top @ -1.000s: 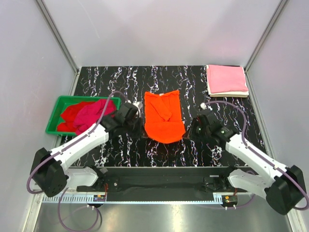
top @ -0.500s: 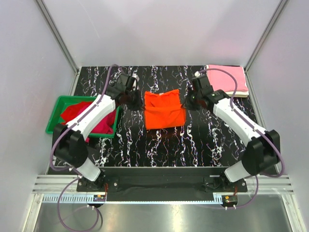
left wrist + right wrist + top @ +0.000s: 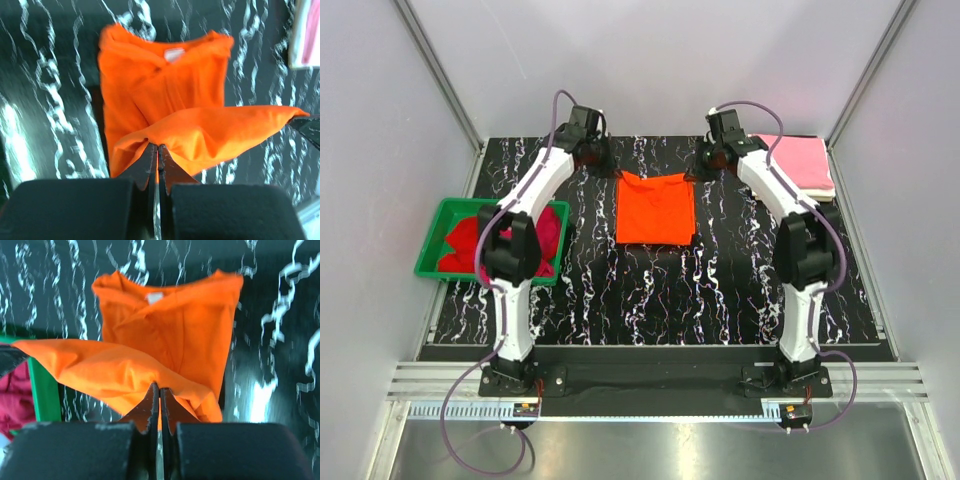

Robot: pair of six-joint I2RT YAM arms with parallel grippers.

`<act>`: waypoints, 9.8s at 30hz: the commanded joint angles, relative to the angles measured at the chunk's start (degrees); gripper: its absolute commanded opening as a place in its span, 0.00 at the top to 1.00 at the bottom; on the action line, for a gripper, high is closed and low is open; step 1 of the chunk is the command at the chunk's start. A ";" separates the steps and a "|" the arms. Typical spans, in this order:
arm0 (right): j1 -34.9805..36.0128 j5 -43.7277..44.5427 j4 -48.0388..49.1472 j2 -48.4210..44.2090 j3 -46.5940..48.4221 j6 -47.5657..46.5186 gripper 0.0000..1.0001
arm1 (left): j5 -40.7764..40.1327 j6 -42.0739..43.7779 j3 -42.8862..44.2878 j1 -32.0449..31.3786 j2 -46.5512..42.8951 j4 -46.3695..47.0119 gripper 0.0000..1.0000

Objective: Fold and stack the t-shirts
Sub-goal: Fold the tshirt, then neatly place the folded tshirt to the corner

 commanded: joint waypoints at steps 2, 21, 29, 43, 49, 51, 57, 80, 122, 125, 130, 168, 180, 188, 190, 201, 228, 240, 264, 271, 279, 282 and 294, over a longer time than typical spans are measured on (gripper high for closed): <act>-2.35 -3.60 0.39 9.36 10.30 -1.13 0.94 | 2.21 3.02 10.69 2.17 8.24 2.66 0.93; -7.54 -8.88 -2.26 17.23 16.06 -2.27 0.60 | 9.34 5.57 6.95 4.47 12.85 18.31 0.57; -7.45 -15.46 10.49 10.09 1.27 2.03 0.83 | 14.07 5.49 4.99 2.27 14.14 21.57 0.62; -8.85 -17.40 12.87 25.98 15.49 5.02 0.86 | 15.92 2.50 18.61 2.35 29.00 25.87 0.58; -10.87 -17.23 12.69 30.83 22.35 5.90 0.82 | 15.31 0.92 20.89 2.62 31.72 30.09 0.56; -11.49 -17.75 12.61 31.45 23.85 5.90 0.79 | 15.31 -0.75 21.69 2.79 31.82 31.49 0.55; -12.81 -21.44 10.77 31.02 28.86 6.17 0.70 | 16.89 -1.46 21.61 3.14 26.73 32.12 0.46; -7.45 -22.42 28.16 4.99 -26.06 5.38 0.79 | 20.23 2.32 6.13 2.53 21.96 22.98 0.47; -3.84 -20.14 17.63 -0.82 -16.77 4.23 0.58 | 14.95 9.71 7.89 2.35 6.32 4.08 0.50; -5.51 -18.90 11.75 2.43 -10.10 0.82 0.64 | 19.52 8.74 10.78 2.35 10.97 4.25 0.58; -6.92 -18.28 7.34 6.66 -3.05 -1.13 0.69 | 20.13 8.56 14.57 2.27 16.08 5.48 0.65; -8.59 -9.32 5.66 11.76 3.02 -6.31 0.44 | 17.24 2.06 22.83 6.40 25.32 26.31 0.48; -8.94 -15.81 5.40 24.40 15.57 -17.03 0.33 | 17.29 4.07 -8.94 0.52 -9.18 22.81 0.51; -10.09 -18.28 -4.88 33.73 31.06 -20.99 0.31 | 9.24 8.30 -23.39 -10.12 -25.57 21.75 0.47; -10.09 -18.28 -4.80 34.35 31.94 -21.61 0.30 | 10.12 8.38 -24.19 -10.48 -27.50 20.78 0.47; -10.08 -26.19 -7.87 40.50 35.82 -21.52 0.36 | 7.58 8.56 -28.32 -11.01 -35.68 20.60 0.45; -10.35 -8.45 -5.41 17.66 23.16 -28.11 1.00 | 9.77 6.98 -29.55 -11.71 -34.45 21.04 0.46; -10.44 5.07 -4.71 5.53 14.19 -33.91 1.00 | 9.42 6.71 -29.72 -11.71 -36.04 21.13 0.45; -17.20 16.26 -6.55 1.92 23.50 -46.04 1.00 | 9.95 6.89 -29.99 -12.85 -36.39 21.22 0.43; -21.25 14.24 -8.30 7.62 32.89 -46.83 1.00 | 10.74 6.45 -29.99 -12.94 -35.60 21.22 0.43; -23.53 14.15 -9.89 17.38 46.69 -48.32 1.00 | 12.14 6.36 -29.38 -12.94 -33.76 20.78 0.43; -24.06 14.24 -9.63 21.33 50.56 -49.38 1.00 | 12.76 6.28 -29.11 -12.94 -32.96 20.43 0.43; -26.17 15.91 1.43 30.39 55.06 -55.97 1.00 | 12.41 6.89 -28.32 -12.94 -29.45 19.11 0.43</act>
